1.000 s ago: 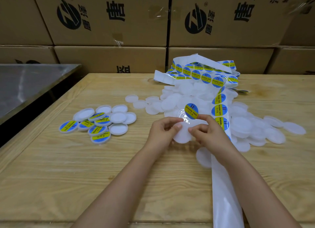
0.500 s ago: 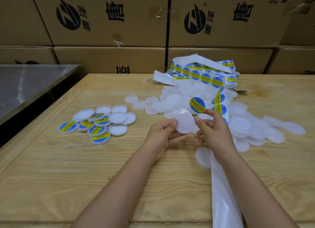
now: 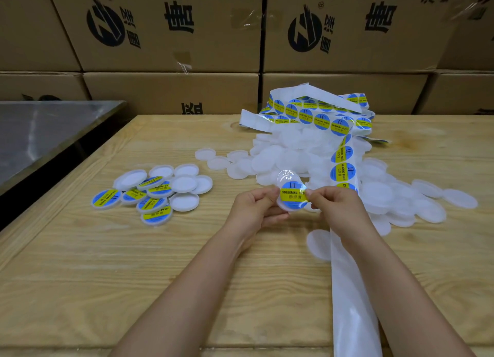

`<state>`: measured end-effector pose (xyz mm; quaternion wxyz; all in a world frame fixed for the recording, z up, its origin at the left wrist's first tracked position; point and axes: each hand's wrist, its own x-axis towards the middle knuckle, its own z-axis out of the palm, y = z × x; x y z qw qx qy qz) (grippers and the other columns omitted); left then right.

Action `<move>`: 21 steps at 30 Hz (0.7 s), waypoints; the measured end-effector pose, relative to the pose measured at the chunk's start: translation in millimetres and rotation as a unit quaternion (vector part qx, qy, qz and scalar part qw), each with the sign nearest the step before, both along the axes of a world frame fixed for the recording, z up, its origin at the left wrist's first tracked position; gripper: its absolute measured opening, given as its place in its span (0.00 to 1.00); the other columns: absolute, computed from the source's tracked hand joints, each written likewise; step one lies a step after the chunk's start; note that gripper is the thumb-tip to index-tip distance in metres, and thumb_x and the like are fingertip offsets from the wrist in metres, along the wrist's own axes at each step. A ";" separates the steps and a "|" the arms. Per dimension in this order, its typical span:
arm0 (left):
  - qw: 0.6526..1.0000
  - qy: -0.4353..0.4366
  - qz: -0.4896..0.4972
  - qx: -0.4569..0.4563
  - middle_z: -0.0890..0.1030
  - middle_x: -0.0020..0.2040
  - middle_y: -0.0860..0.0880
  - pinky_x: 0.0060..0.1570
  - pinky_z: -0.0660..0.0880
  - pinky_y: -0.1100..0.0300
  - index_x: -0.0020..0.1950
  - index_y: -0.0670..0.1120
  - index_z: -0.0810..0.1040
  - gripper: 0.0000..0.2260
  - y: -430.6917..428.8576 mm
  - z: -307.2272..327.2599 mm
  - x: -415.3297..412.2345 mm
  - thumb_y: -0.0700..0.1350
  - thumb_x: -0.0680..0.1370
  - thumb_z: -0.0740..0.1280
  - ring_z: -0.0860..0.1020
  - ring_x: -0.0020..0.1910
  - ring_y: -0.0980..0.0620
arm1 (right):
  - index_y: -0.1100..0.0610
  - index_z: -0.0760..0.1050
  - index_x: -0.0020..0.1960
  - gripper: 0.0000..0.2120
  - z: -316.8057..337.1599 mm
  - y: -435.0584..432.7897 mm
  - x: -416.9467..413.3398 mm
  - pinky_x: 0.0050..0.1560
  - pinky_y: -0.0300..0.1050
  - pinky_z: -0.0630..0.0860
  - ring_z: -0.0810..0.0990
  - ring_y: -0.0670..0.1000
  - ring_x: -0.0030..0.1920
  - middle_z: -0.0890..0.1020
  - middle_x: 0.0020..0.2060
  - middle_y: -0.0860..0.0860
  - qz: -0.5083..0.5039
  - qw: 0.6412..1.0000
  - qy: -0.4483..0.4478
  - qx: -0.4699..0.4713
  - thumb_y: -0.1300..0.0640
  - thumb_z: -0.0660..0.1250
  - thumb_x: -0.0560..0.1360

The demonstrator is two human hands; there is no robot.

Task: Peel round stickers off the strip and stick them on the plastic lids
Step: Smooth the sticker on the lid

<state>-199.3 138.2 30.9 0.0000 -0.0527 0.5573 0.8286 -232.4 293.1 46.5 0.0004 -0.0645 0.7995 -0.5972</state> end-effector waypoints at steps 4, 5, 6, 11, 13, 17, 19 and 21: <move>1.000 -0.001 0.001 -0.005 0.85 0.39 0.45 0.36 0.79 0.64 0.48 0.40 0.80 0.09 0.5 0.2 0.7 0.44 0.79 0.63 0.84 0.39 0.51 | 0.63 0.79 0.37 0.13 1.3 -0.2 1.4 0.35 0.43 0.63 0.66 0.50 0.33 0.71 0.33 0.57 0.004 1.000 -0.008 0.013 0.55 0.68 0.75; 1.000 -0.001 0.001 -0.007 0.85 0.40 0.45 0.36 0.79 0.64 0.48 0.40 0.80 0.09 0.6 0.4 0.7 0.43 0.79 0.63 0.84 0.40 0.51 | 0.62 0.78 0.36 0.13 1.5 -0.2 1.7 0.35 0.43 0.63 0.66 0.50 0.33 0.71 0.33 0.57 0.003 1.000 -0.009 0.014 0.55 0.68 0.75; 1.000 -0.001 0.001 -0.008 0.85 0.40 0.45 0.36 0.79 0.64 0.48 0.40 0.80 0.09 0.8 0.5 0.6 0.43 0.79 0.63 0.84 0.40 0.51 | 0.61 0.78 0.35 0.13 1.6 -0.3 1.8 0.35 0.43 0.63 0.65 0.50 0.32 0.71 0.33 0.57 0.001 1.000 -0.009 0.014 0.55 0.68 0.75; 1.000 -0.007 0.006 -0.007 0.85 0.41 0.44 0.36 0.79 0.63 0.50 0.39 0.80 0.08 1.6 1.1 1.1 0.42 0.78 0.64 0.84 0.40 0.50 | 0.59 0.78 0.34 0.12 1.2 -0.6 2.5 0.35 0.42 0.63 0.66 0.50 0.33 0.71 0.32 0.56 -0.001 1.000 -0.006 0.024 0.54 0.68 0.75; 1.000 -0.009 0.009 -0.009 0.85 0.41 0.44 0.36 0.79 0.63 0.49 0.39 0.80 0.07 1.6 1.0 0.9 0.42 0.78 0.65 0.84 0.40 0.50 | 0.60 0.78 0.35 0.12 0.7 -0.6 2.1 0.35 0.42 0.64 0.66 0.49 0.32 0.71 0.32 0.56 0.000 1.000 -0.005 0.025 0.54 0.68 0.75; 1.000 -0.008 0.008 -0.020 0.85 0.40 0.44 0.36 0.79 0.63 0.47 0.39 0.80 0.07 2.2 1.3 1.1 0.41 0.78 0.65 0.84 0.40 0.49 | 0.58 0.78 0.34 0.12 -1.6 0.0 0.2 0.29 0.37 0.62 0.64 0.45 0.27 0.69 0.27 0.51 -0.005 0.998 0.013 0.055 0.54 0.68 0.75; 1.000 -0.006 0.013 -0.023 0.84 0.39 0.43 0.36 0.79 0.62 0.45 0.39 0.80 0.07 2.5 1.6 1.2 0.41 0.78 0.65 0.84 0.39 0.49 | 0.56 0.77 0.33 0.12 -2.9 -0.6 -0.3 0.26 0.33 0.62 0.64 0.43 0.26 0.69 0.25 0.48 -0.009 0.998 0.024 0.062 0.55 0.68 0.75; 0.999 -0.003 0.022 -0.028 0.84 0.38 0.43 0.36 0.80 0.62 0.45 0.39 0.80 0.07 3.0 1.9 1.4 0.41 0.78 0.65 0.84 0.38 0.49 | 0.54 0.77 0.33 0.12 -3.3 -2.0 -0.1 0.29 0.34 0.64 0.67 0.42 0.27 0.72 0.25 0.45 -0.014 0.997 0.036 0.067 0.55 0.68 0.75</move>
